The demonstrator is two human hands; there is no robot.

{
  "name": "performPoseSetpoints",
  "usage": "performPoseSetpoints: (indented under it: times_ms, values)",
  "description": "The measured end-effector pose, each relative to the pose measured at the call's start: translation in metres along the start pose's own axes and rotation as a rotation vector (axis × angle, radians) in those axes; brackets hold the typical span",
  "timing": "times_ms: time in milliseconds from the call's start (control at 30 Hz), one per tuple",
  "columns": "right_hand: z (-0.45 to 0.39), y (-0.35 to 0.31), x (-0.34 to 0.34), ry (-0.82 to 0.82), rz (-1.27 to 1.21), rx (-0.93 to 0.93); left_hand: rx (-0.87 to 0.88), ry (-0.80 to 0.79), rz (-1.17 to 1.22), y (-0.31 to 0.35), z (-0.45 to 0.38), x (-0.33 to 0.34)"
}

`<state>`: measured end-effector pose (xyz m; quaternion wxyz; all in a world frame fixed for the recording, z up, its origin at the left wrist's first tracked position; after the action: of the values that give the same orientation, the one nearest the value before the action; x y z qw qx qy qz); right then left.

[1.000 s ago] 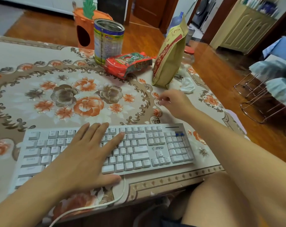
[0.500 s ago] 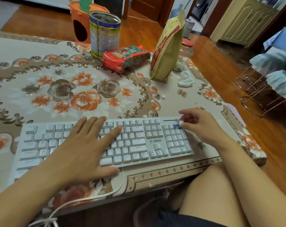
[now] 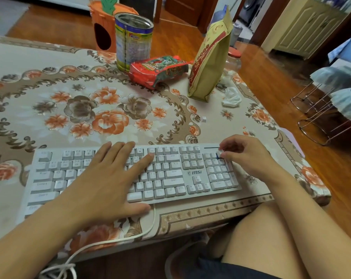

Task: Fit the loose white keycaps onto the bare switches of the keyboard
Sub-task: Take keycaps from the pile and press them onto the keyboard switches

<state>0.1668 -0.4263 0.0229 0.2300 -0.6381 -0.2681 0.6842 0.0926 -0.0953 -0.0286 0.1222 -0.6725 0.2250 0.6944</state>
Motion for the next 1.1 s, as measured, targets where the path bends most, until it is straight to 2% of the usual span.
performPoseSetpoints:
  times_ms: [200,567,667,833,1100]
  values:
    - [0.0,-0.007,0.006,-0.042,0.132,-0.01,-0.006,-0.009,0.005,0.0,-0.001,0.0]
    - [-0.009,-0.003,0.011,-0.038,0.074,0.052,-0.003,-0.002,-0.009,0.0,-0.001,0.001]
    - [-0.016,-0.002,0.01,-0.054,0.124,0.082,-0.006,-0.012,-0.013,0.0,-0.001,0.001]
    - [-0.021,0.007,0.007,-0.202,0.102,0.233,-0.009,-0.016,-0.002,0.0,0.0,0.001]
    - [-0.031,-0.002,0.009,-0.383,0.118,0.339,-0.005,-0.006,-0.021,0.001,0.0,-0.001]
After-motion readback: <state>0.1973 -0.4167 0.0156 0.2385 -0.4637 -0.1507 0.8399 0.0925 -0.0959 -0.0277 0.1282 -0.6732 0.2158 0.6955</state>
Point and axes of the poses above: each hand's wrist, its own z-axis away from the middle knuckle, its own x-axis out of the palm, y = z × x, the point moved 5 cm from there along -z, towards the middle knuckle, and after that the axes turned 6 degrees about z, right-handed, at the moved point
